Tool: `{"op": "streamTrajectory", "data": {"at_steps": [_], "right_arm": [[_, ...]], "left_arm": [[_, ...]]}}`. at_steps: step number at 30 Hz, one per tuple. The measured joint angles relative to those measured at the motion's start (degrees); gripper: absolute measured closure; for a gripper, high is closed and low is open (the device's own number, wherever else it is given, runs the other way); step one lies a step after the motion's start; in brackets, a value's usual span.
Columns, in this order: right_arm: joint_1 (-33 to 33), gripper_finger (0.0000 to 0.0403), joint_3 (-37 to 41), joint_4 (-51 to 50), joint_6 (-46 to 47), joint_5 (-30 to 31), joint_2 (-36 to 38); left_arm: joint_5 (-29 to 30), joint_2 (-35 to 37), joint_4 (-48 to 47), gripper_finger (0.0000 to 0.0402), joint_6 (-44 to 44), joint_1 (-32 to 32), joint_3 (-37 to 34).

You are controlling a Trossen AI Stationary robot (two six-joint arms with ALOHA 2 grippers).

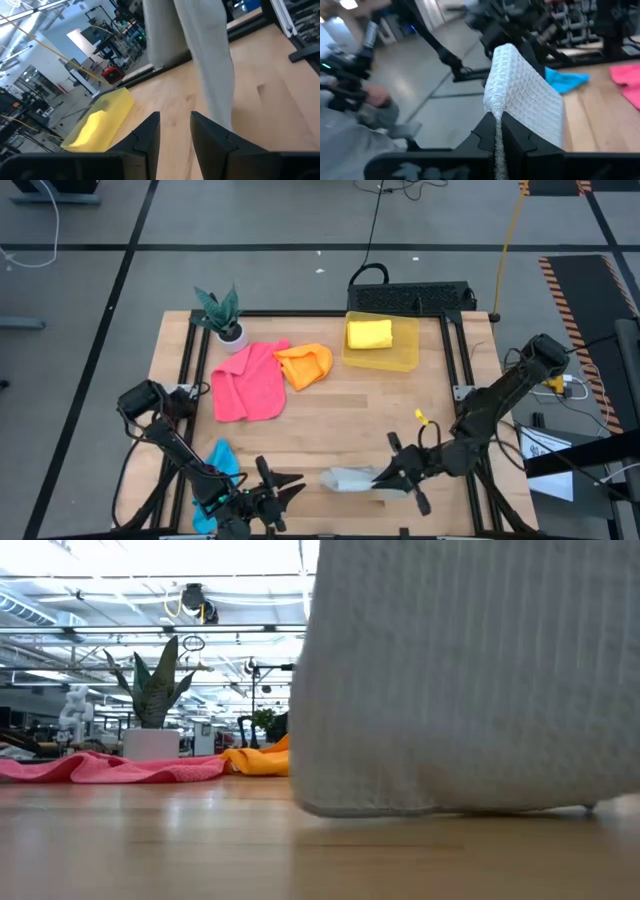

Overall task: Fold microfiber towels
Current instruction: Fold the gray kitchen towel

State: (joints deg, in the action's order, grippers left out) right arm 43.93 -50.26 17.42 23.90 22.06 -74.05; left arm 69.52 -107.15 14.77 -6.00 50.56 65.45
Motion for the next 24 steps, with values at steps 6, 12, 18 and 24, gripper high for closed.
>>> {"op": "streamTrajectory", "data": {"at_steps": [6,12,18,24], "right_arm": [[2.53,0.0398,0.00,6.52,0.61,-2.94,0.84],[3.12,0.0398,0.00,6.87,-1.17,-2.75,2.02],[-3.89,0.0399,0.05,-5.39,4.47,-0.84,1.91],[-14.58,0.0399,4.54,-13.12,7.41,-2.92,1.76]], "left_arm": [[0.16,-0.02,-0.15,0.0291,0.53,0.14,0.00],[0.15,-0.02,-0.13,0.0291,0.45,0.11,0.00],[0.14,-0.02,-0.40,0.0291,0.52,0.11,0.00],[-0.09,-0.02,-3.57,0.0291,3.68,0.11,0.00]]}}
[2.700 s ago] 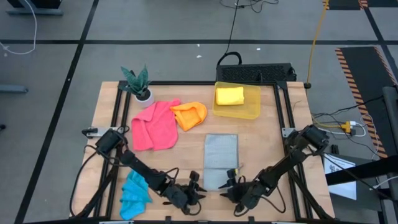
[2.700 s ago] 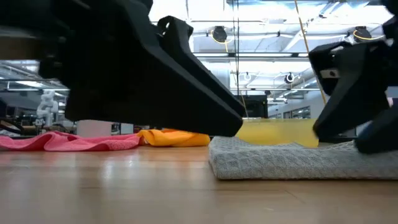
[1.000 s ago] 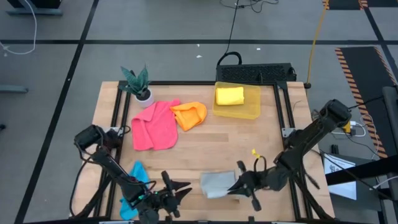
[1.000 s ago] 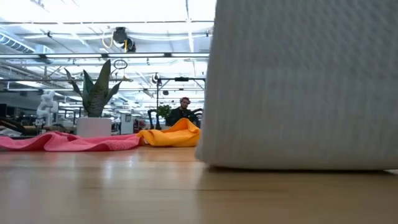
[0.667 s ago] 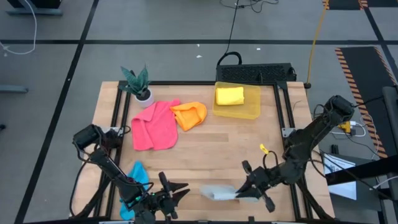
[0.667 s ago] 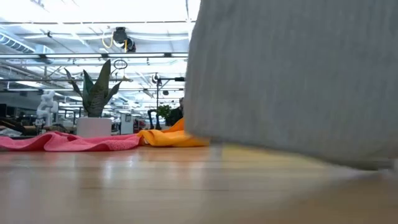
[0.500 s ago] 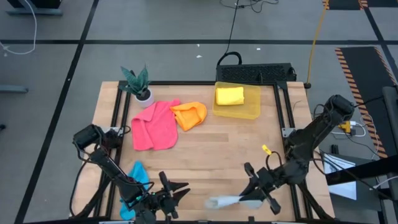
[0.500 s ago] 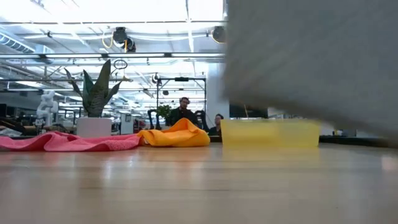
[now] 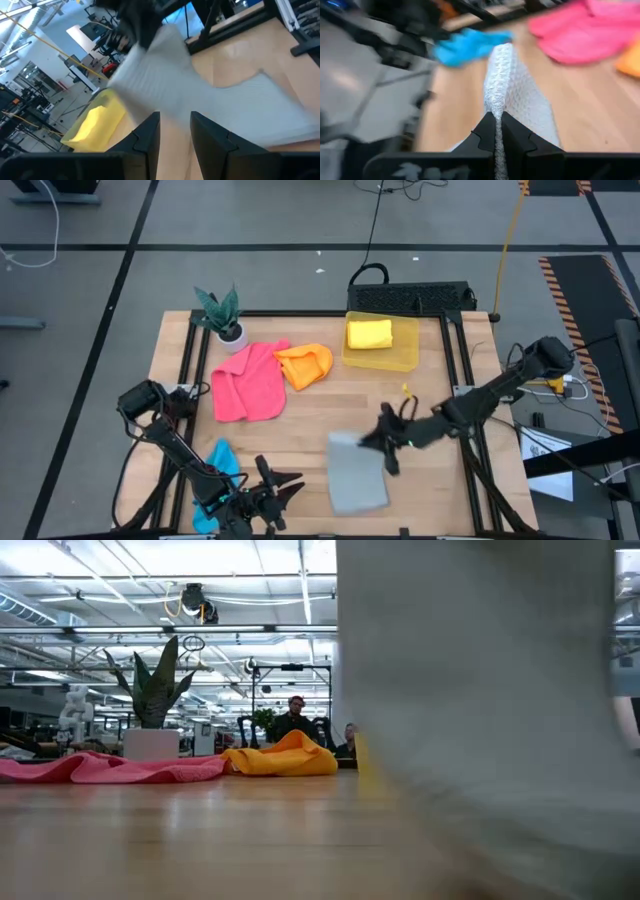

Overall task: Fold microfiber towels
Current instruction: Fold the gray kitchen towel

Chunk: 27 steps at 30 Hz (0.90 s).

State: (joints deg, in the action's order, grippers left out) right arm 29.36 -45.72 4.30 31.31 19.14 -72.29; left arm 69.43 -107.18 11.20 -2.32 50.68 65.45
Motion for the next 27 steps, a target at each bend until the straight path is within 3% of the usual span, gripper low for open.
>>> {"op": "streamTrajectory", "data": {"at_steps": [5,10,15,27], "right_arm": [[-7.75,0.0399,4.30,-1.16,-1.59,-2.93,0.15],[-10.92,0.0399,7.52,-1.10,-7.76,-4.43,0.15],[-9.40,0.0399,9.84,1.05,-9.37,-4.84,0.13],[-2.93,0.0399,17.05,21.43,-10.97,-7.38,-4.87]], "left_arm": [[-0.16,-0.01,-3.52,0.0291,3.84,-0.02,0.00],[-0.17,-0.02,-4.18,0.0291,5.33,-0.02,0.00],[-1.75,-0.02,-4.21,0.0291,5.79,-0.46,0.00],[-7.96,-0.02,-4.17,0.0291,7.17,-3.51,0.00]]}}
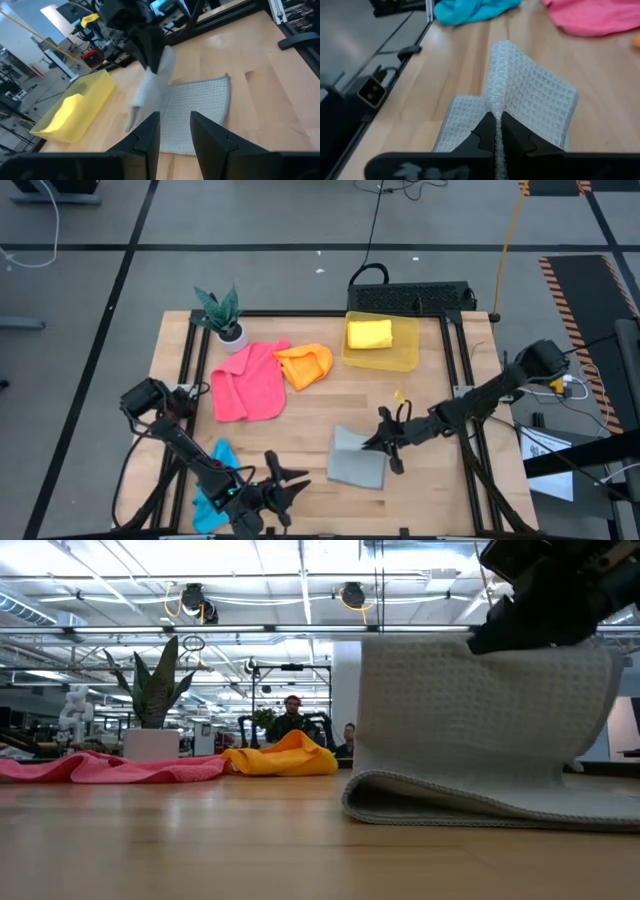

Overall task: Fold microfiber towels
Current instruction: Fold the gray kitchen towel

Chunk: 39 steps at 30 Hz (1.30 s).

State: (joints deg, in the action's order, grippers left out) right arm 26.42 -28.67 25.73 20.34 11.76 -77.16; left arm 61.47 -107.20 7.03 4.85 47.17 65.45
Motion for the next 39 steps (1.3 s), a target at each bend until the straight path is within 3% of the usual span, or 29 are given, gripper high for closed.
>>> {"op": "streamTrajectory", "data": {"at_steps": [9,24,34,39], "right_arm": [[0.32,0.0399,0.04,7.50,-0.23,0.01,-9.63],[2.16,0.0393,0.02,14.13,0.19,-0.01,-18.74],[2.03,0.0333,0.00,16.85,0.85,-0.06,-23.29],[1.89,0.0281,0.00,16.44,1.27,-2.94,-18.90]], "left_arm": [[-0.04,0.00,0.09,0.0291,0.44,-0.38,0.00],[-0.13,0.00,-0.02,0.0291,1.62,-0.27,0.00],[-0.22,-0.02,-0.02,0.0291,2.26,-0.59,0.00],[-5.88,-0.08,0.04,0.0291,4.17,-2.69,0.00]]}}
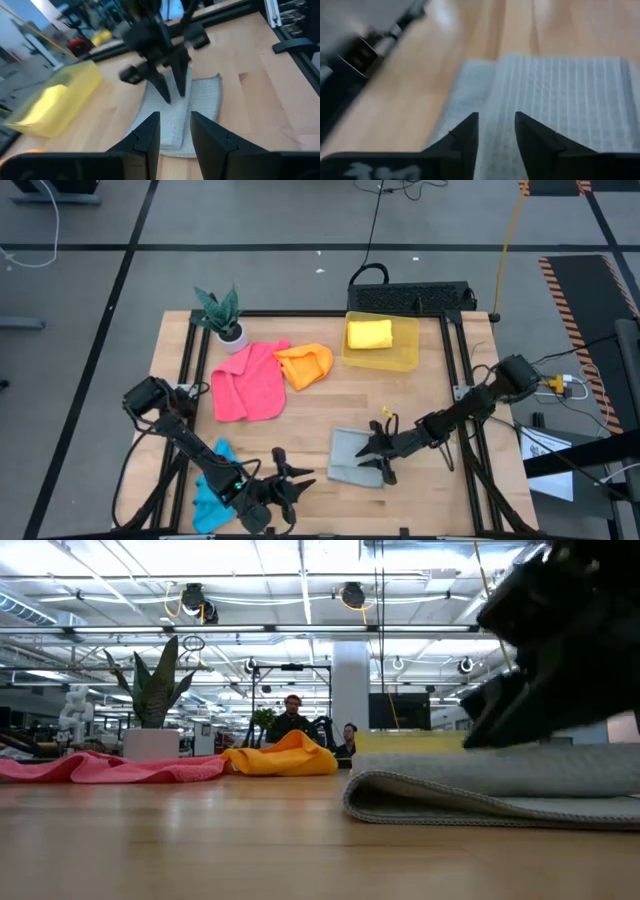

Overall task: Fold microfiber towels
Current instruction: Fold the gray kitchen towel

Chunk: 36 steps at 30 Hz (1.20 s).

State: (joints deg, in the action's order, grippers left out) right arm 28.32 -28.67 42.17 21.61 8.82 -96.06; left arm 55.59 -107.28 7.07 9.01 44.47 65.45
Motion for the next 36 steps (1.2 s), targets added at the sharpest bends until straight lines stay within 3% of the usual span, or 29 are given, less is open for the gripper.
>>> {"op": "streamTrajectory", "data": {"at_steps": [5,10,14,21,26,36], "right_arm": [[0.04,0.0248,-0.07,-0.85,-0.21,0.37,6.59],[0.04,0.0252,-0.02,-6.94,2.39,6.28,8.06],[0.78,0.0286,-0.02,-12.89,6.38,6.46,8.08],[4.82,0.0376,0.00,-17.41,10.66,15.30,8.09],[7.01,0.0395,0.00,-17.41,13.27,15.37,8.10],[12.25,0.0401,0.00,-19.12,16.79,18.27,8.08]], "left_arm": [[-4.75,-1.04,0.12,0.0291,1.69,-2.93,-0.02],[-12.04,-4.54,3.75,0.0291,0.60,-7.00,-0.04],[-19.70,-8.16,10.15,0.0291,-1.69,-11.65,-0.07],[-30.48,-11.17,12.93,0.0291,-1.82,-19.43,-0.03],[-31.35,-11.09,5.47,0.0291,1.72,-22.35,0.00],[-20.01,-11.06,-0.24,0.0291,5.28,-23.08,-0.04]]}}
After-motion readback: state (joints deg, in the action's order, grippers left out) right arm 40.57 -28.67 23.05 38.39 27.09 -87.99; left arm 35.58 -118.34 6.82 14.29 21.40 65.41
